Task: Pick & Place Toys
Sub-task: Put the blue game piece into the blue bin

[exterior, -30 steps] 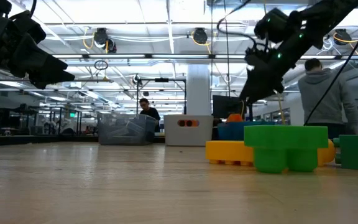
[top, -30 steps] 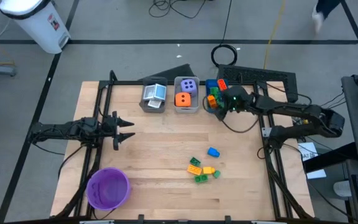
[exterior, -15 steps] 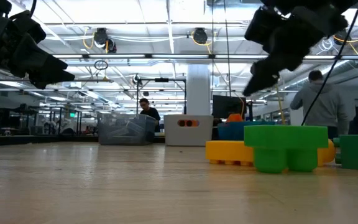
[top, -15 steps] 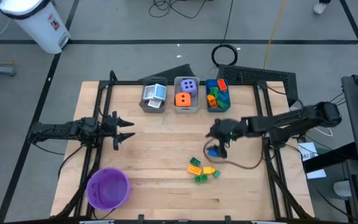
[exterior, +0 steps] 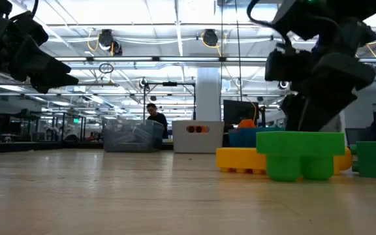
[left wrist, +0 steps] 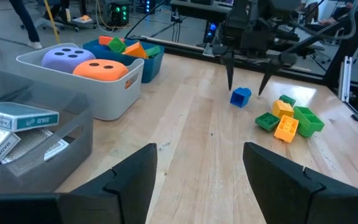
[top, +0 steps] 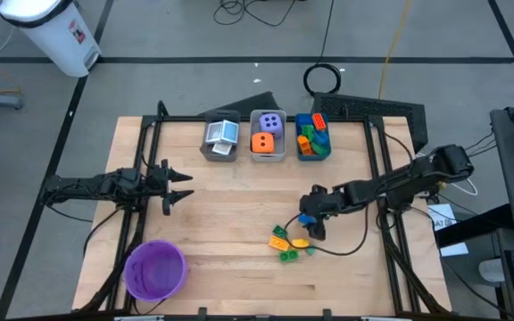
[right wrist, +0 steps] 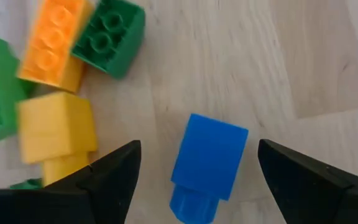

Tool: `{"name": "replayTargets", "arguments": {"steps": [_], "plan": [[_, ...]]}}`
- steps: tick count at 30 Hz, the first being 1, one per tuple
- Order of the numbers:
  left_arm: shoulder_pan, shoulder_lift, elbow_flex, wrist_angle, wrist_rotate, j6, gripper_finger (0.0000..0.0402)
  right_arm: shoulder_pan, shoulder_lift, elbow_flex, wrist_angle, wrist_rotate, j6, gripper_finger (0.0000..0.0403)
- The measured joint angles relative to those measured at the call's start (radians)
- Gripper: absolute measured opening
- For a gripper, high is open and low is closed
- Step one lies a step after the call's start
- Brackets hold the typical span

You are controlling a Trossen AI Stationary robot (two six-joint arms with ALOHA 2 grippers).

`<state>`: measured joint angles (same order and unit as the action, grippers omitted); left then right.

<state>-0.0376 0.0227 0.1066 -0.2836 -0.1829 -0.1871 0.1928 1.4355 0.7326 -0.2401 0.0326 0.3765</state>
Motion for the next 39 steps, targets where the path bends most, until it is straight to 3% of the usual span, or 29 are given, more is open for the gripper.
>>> {"name": "replayTargets", "arguments": {"steps": [12,32,39], "plan": [[0.0,0.0,0.0,0.0,0.0,0.0,0.0246,0.0,0.098,0.0,0.028,0.034,0.005,0.0309],[0.0,0.0,0.0,0.0,0.0,0.0,0.0246,-0.014,0.084,0.0,0.035,0.044,0.001,0.0152],[0.0,0.0,0.0,0.0,0.0,0.0,0.0246,-0.079,-0.031,0.0,0.023,0.045,0.001,0.0135]]}}
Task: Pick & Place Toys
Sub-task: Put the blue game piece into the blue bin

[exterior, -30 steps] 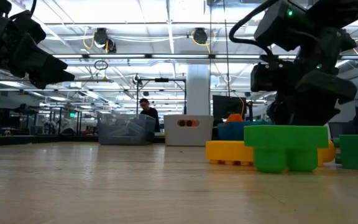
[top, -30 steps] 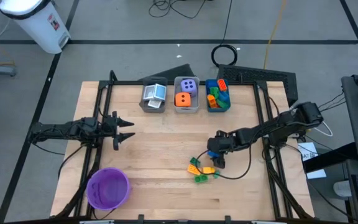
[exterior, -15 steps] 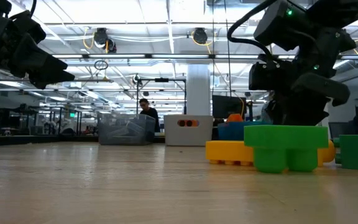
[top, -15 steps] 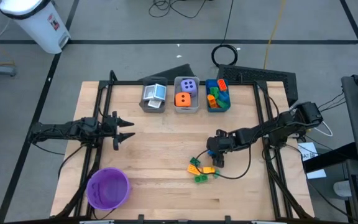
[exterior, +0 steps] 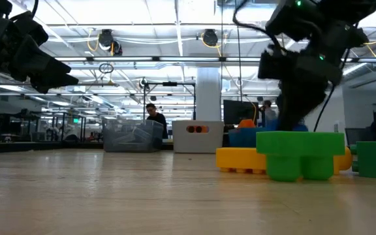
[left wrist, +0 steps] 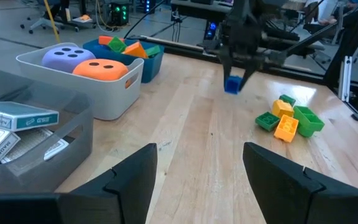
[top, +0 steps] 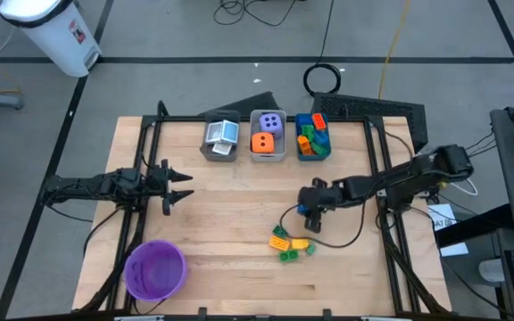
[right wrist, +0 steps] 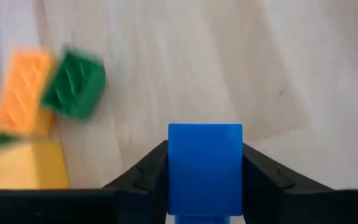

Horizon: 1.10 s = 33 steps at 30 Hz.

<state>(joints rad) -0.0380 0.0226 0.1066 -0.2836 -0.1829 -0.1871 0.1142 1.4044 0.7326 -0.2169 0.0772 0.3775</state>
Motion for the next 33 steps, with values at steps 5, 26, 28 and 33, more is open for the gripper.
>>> {"name": "replayTargets", "arguments": {"steps": [5,26,28,33], "plan": [[0.0,0.0,0.0,0.0,0.0,0.0,0.0246,-0.081,-0.115,0.0,0.011,0.01,-0.019,0.0145],[0.0,0.0,0.0,0.0,0.0,0.0,0.0246,-0.564,-0.148,0.0,0.315,0.138,-0.136,0.0139],[0.0,0.0,0.0,0.0,0.0,0.0,0.0246,-0.599,-0.121,0.0,0.339,0.137,-0.135,0.014],[0.0,0.0,0.0,0.0,0.0,0.0,0.0246,-0.68,-0.064,0.0,0.341,0.138,-0.136,0.0144]]}}
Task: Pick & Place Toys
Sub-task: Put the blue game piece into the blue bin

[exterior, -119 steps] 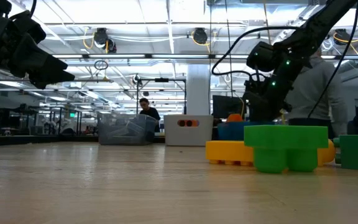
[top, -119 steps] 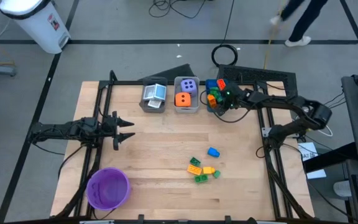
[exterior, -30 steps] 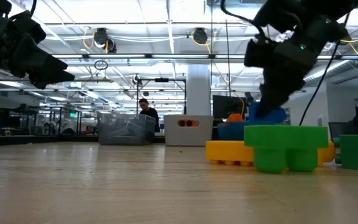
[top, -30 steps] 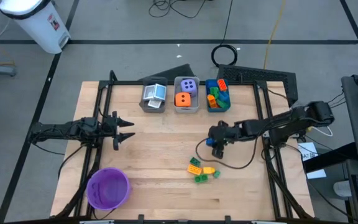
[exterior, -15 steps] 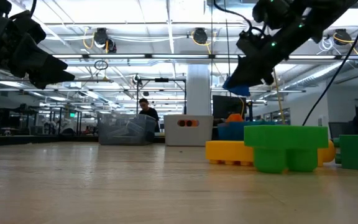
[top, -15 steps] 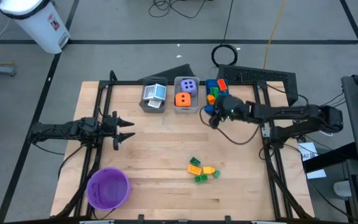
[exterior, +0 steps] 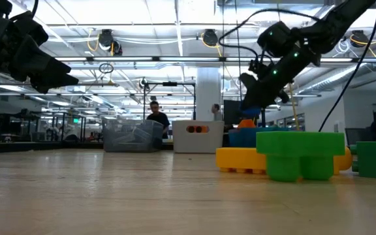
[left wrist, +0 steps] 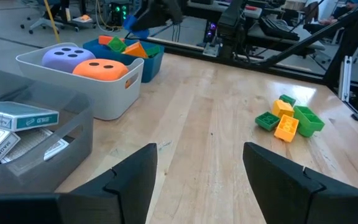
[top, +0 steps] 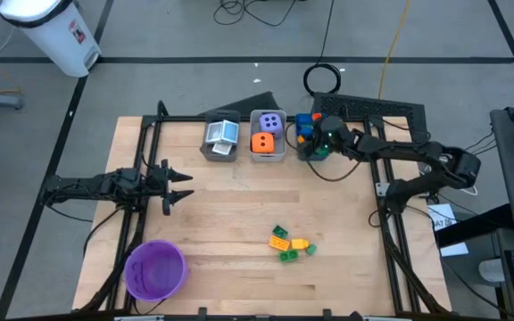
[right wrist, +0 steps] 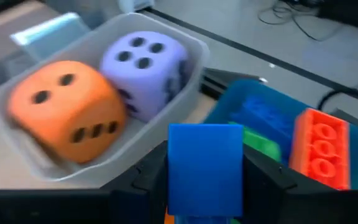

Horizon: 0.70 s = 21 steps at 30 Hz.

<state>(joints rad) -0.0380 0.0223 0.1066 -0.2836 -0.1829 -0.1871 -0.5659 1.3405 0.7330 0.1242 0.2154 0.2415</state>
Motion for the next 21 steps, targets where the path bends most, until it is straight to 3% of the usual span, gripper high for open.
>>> {"name": "replayTargets", "arguments": {"steps": [10,21], "plan": [[0.0,0.0,0.0,0.0,0.0,0.0,0.0246,-0.147,0.012,0.0,0.001,-0.003,-0.004,0.0141],[0.0,0.0,0.0,0.0,0.0,0.0,0.0246,-0.161,0.116,-0.024,0.096,-0.007,-0.032,0.0141]]}}
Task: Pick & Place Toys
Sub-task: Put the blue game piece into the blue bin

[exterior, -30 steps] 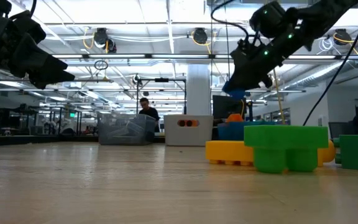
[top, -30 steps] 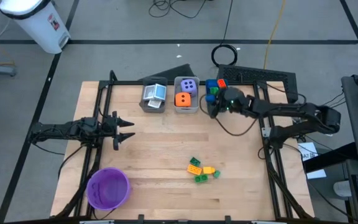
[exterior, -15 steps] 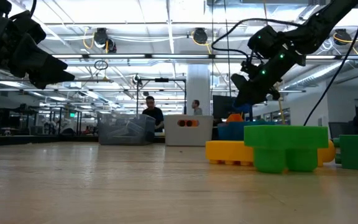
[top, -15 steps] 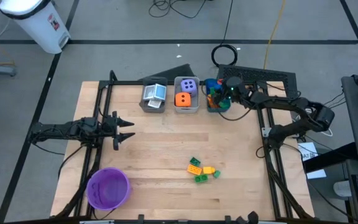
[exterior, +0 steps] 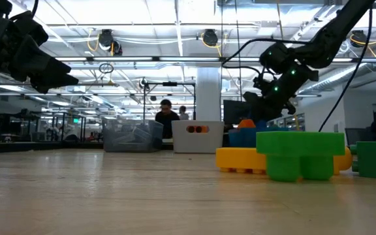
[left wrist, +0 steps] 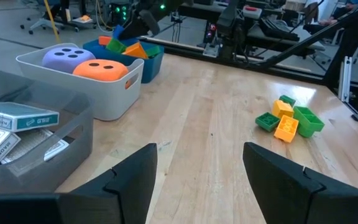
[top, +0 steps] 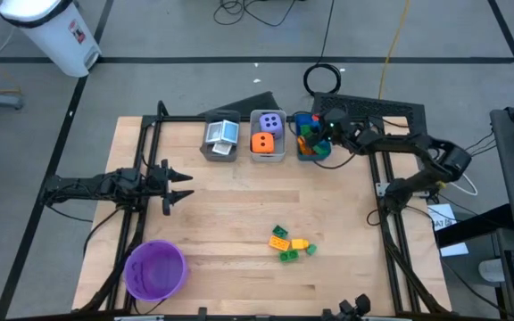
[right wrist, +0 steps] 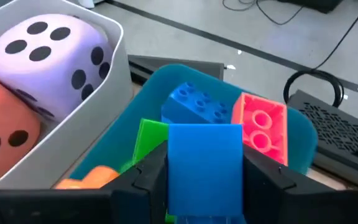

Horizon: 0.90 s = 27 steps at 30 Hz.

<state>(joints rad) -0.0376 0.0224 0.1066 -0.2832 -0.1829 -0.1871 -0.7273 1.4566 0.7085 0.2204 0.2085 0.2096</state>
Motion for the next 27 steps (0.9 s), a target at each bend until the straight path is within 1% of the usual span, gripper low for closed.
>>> {"name": "replayTargets", "arguments": {"steps": [7,15,20,27], "plan": [[0.0,0.0,0.0,0.0,0.0,0.0,0.0246,0.0,0.077,0.0,0.08,0.002,-0.034,0.0147],[0.0,0.0,0.0,0.0,0.0,0.0,0.0246,0.0,0.074,-0.001,0.104,0.0,-0.047,0.0159],[0.0,0.0,0.0,0.0,0.0,0.0,0.0246,0.0,0.074,-0.001,0.111,-0.001,-0.047,0.0184],[0.0,0.0,0.0,0.0,0.0,0.0,0.0246,0.0,0.07,-0.001,0.111,0.0,-0.069,0.0241]]}}
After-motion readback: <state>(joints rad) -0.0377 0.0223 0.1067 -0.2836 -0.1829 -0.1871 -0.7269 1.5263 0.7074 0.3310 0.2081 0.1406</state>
